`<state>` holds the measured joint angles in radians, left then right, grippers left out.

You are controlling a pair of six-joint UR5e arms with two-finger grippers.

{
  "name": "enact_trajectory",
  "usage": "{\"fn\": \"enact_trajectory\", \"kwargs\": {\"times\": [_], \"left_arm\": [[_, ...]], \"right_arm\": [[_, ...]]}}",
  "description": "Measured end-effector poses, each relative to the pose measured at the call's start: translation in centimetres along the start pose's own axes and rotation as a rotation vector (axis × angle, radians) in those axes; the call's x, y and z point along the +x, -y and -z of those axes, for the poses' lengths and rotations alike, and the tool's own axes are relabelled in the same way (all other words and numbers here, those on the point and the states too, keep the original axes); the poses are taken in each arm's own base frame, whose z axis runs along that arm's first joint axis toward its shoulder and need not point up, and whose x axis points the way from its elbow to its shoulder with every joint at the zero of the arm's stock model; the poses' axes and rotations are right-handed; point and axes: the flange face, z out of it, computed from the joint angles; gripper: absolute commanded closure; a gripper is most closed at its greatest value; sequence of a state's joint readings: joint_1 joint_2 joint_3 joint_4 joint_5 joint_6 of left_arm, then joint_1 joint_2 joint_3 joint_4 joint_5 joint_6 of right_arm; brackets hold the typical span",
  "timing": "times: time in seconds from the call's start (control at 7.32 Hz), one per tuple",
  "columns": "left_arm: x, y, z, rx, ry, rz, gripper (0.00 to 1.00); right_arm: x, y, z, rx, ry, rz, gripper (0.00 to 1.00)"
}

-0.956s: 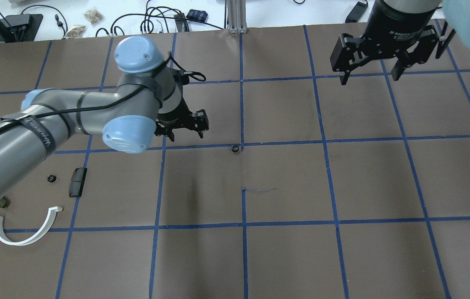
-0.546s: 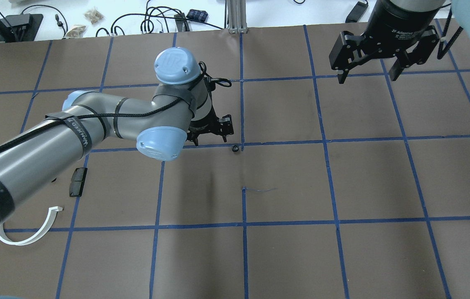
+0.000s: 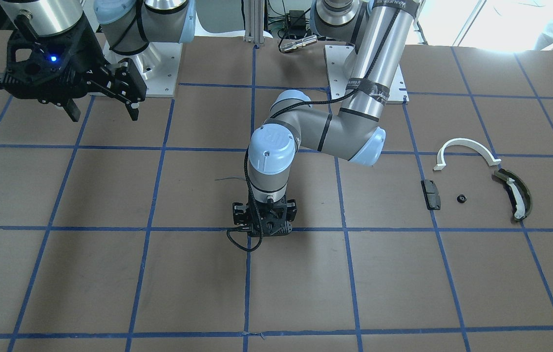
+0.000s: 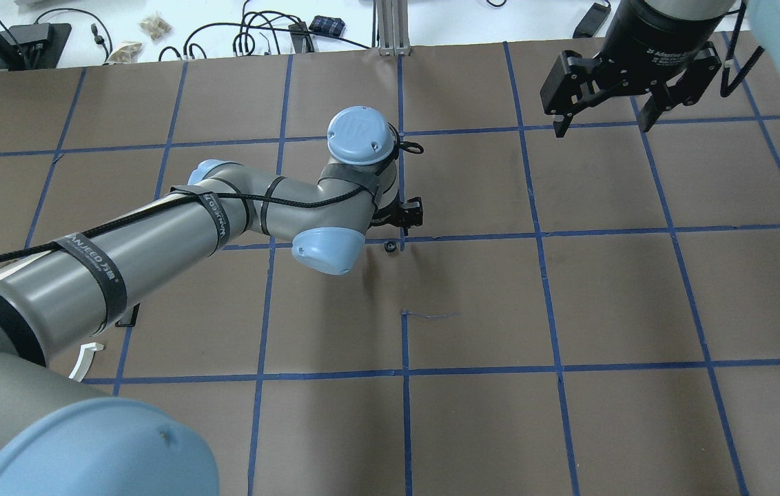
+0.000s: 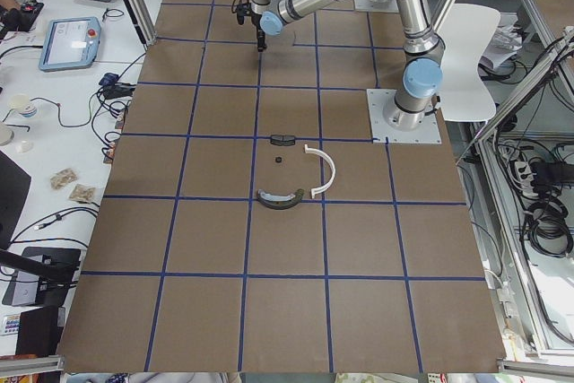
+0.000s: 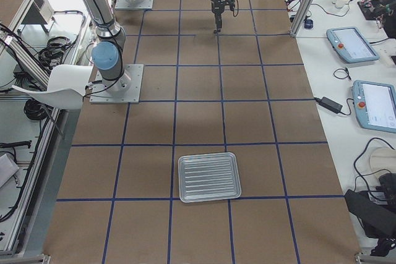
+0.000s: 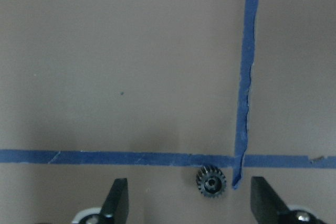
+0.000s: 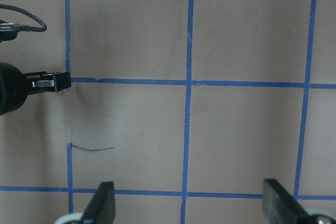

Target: Place bearing gear from tray to pile

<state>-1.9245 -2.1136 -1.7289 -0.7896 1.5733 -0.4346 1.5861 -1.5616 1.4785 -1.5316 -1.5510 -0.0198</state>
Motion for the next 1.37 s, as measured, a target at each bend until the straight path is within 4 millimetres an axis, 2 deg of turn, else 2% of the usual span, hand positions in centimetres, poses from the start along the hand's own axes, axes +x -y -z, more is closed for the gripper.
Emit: {"fn": "enact_trajectory", "kwargs": {"times": [0.14,0.27,0.41,0.55,0.68,0.96,1.09,1.23,1.37], "left_arm": [[0.2,-0.2,-0.5,-0.008,0.001,0.002,0.55],[0.4,-0.5,-0.8,-0.017,0.003,-0.001,0.83],[0.5,-0.7,-1.0,-0.024,0.006,-0.004,0.94],[0.5,-0.8,-1.1,-0.026,0.007,-0.009,1.0],[0.5,-0.8,-1.0,-0.028,0.008,-0.012,1.0],[-0.4,-0.3,1.1,-0.035,0.006,-0.025,1.0],[-3.0,1.1,3.2,-0.053,0.013,-0.067,1.0],[-7.4,2.8,5.6,-0.072,0.021,-0.108,1.0],[-13.4,4.5,8.1,-0.071,0.024,-0.139,1.0]], "right_arm": [[0.0,0.0,0.0,0.0,-0.001,0.002,0.0],[0.0,0.1,-0.2,-0.003,-0.001,0.002,0.0],[0.0,0.1,-0.5,-0.008,-0.001,0.001,0.0],[0.1,0.1,-0.7,-0.012,-0.001,0.0,0.0],[0.1,0.1,-0.8,-0.013,-0.001,0.0,0.0],[0.2,0.2,-0.7,-0.008,-0.003,-0.001,0.0],[0.3,0.3,-0.6,0.002,-0.006,-0.003,0.0],[0.3,0.4,-0.5,0.009,-0.008,-0.004,0.0],[0.3,0.4,-0.5,0.012,-0.01,-0.004,0.0]]}}
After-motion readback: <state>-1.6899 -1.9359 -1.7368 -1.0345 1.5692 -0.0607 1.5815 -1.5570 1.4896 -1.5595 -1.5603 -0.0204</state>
